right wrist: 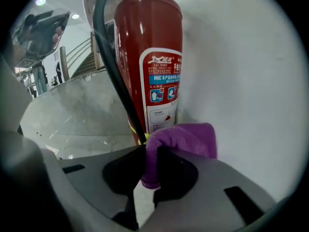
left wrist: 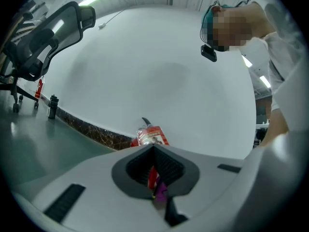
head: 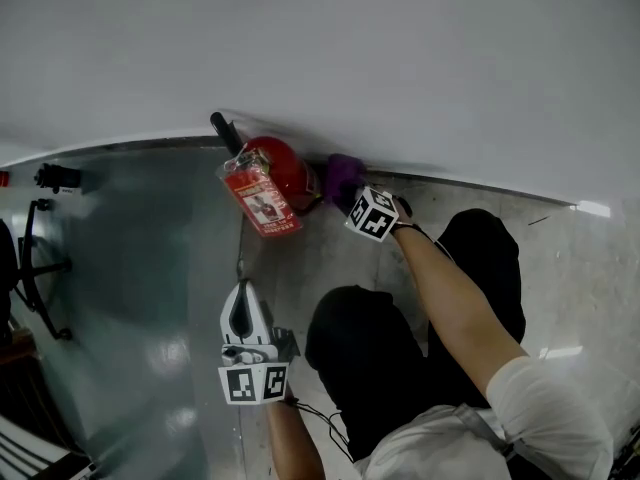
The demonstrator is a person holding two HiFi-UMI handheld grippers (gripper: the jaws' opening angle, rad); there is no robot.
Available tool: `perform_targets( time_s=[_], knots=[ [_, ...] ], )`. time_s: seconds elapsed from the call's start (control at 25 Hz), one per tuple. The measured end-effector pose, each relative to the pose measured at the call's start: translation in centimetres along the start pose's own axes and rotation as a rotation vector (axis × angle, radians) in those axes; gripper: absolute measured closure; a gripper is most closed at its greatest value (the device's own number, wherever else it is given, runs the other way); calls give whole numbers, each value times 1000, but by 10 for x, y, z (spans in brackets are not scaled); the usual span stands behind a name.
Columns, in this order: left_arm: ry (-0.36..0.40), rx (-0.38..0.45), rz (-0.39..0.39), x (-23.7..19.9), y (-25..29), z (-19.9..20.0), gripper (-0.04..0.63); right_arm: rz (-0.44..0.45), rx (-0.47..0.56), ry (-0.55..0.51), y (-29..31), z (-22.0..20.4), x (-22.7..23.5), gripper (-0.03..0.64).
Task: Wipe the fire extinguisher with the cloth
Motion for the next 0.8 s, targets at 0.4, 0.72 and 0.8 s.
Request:
perform_targets(
  time_s=[0.4,0.72,0.8],
  knots=[
    [-18,-8,46,-12,-20,-4,591,38,18,-111,0,36,3,561],
    [-25,24,70,-7,-29,5,591,45,89,-167,-33,61,1,561],
    [-28,27,77,-5,-30,4,591,54,125,-172,-46,67,-2,561]
  ],
)
Point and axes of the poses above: the fingertips, and each gripper's own axes: y forward along the fingers, x to its right, z out of its top, the point moved 10 cm from there along -y, backward along the fingers, and after that the axes turned 5 degrees about z, right-handed, at the moved point
